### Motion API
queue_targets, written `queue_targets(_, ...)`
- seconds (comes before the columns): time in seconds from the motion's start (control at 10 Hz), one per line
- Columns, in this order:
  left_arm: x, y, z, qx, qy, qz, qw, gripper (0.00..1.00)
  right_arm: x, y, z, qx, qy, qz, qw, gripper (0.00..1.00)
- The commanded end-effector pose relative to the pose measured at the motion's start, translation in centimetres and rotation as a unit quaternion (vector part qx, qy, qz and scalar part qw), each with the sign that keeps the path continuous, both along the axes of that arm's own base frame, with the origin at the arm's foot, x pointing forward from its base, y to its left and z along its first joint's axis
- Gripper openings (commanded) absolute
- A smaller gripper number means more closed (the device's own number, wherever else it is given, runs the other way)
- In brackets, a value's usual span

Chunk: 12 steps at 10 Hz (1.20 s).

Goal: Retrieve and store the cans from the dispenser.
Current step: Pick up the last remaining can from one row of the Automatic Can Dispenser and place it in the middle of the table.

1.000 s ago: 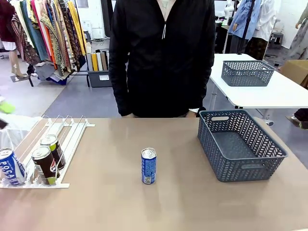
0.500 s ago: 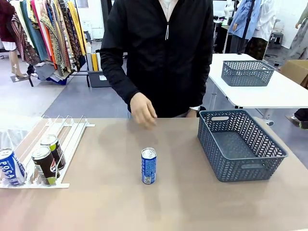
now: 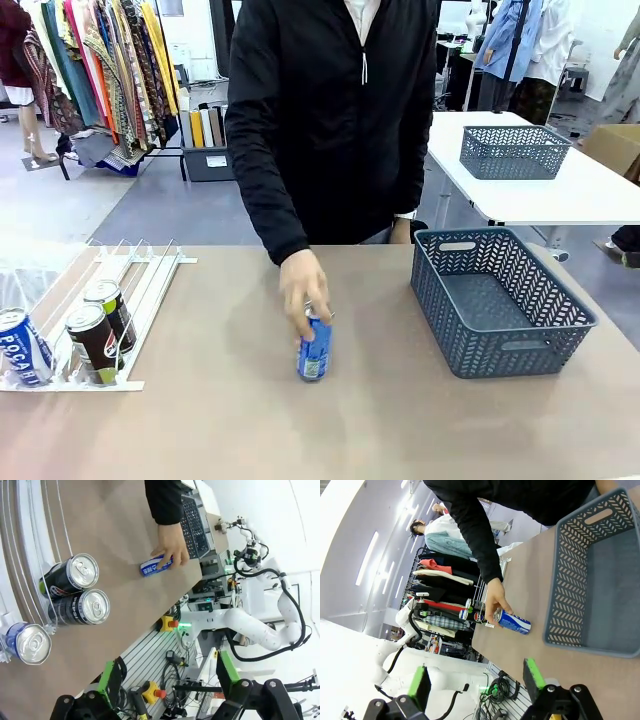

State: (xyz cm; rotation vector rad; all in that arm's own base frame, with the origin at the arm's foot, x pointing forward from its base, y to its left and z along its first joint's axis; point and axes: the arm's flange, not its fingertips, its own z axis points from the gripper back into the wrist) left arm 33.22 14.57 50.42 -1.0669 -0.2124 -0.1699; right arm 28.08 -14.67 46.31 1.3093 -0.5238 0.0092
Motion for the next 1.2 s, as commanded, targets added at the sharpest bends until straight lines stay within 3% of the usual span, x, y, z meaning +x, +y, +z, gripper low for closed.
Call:
queue_targets(0.0, -0.4, 0.5, 0.1, 0.004, -0.004, -0.01, 1.0, 1.0, 0.3, 0.1, 0.4, 0.011, -0.012, -0.004, 1.0, 1.0)
queue_targets(0.2, -0.1, 0.1, 0.0, 0.0, 0.0, 0.001, 1.0, 1.0, 0.3, 0.1, 0.4, 0.011, -0.012, -0.004, 1.0, 1.0)
queue_targets(0.3, 0.2, 0.2, 0.4, 0.09, 0.046, 0.045, 0.994, 1.0, 0.3, 0.1, 0.4, 0.011, -0.012, -0.004, 1.0, 1.0)
queue_targets(0.4, 0.5, -1.1, 1.3, 0.206, 0.054, 0.032, 0.976, 1.0, 0.3, 0.1, 0.4, 0.011, -0.012, -0.004, 1.0, 1.0)
queue_targets(0.5, 0.9, -2.5, 2.2, 0.36, 0.06, 0.083, 0.927, 1.0, 0.3, 0.1, 0.4, 0.011, -0.012, -0.004, 1.0, 1.0)
queue_targets(0.6, 1.3, -4.4, 3.3, 0.461, 0.046, 0.108, 0.88, 1.0, 0.3, 0.1, 0.4, 0.011, -0.012, -0.004, 1.0, 1.0)
queue_targets(0.7, 1.6, -6.3, 3.5, 0.535, 0.063, 0.131, 0.832, 1.0, 0.3, 0.1, 0.4, 0.011, -0.012, -0.004, 1.0, 1.0)
queue_targets(0.8, 1.7, -7.5, 3.5, 0.561, 0.06, 0.142, 0.814, 1.0, 0.3, 0.1, 0.4, 0.011, -0.012, -0.004, 1.0, 1.0)
queue_targets(1.0, 2.2, -8.1, 4.2, 0.521, 0.053, 0.21, 0.826, 1.0, 0.3, 0.1, 0.4, 0.011, -0.012, -0.004, 1.0, 1.0)
queue_targets(1.1, 2.6, -7.9, 5.3, 0.483, 0.001, 0.146, 0.863, 1.0, 0.3, 0.1, 0.4, 0.011, -0.012, -0.004, 1.0, 1.0)
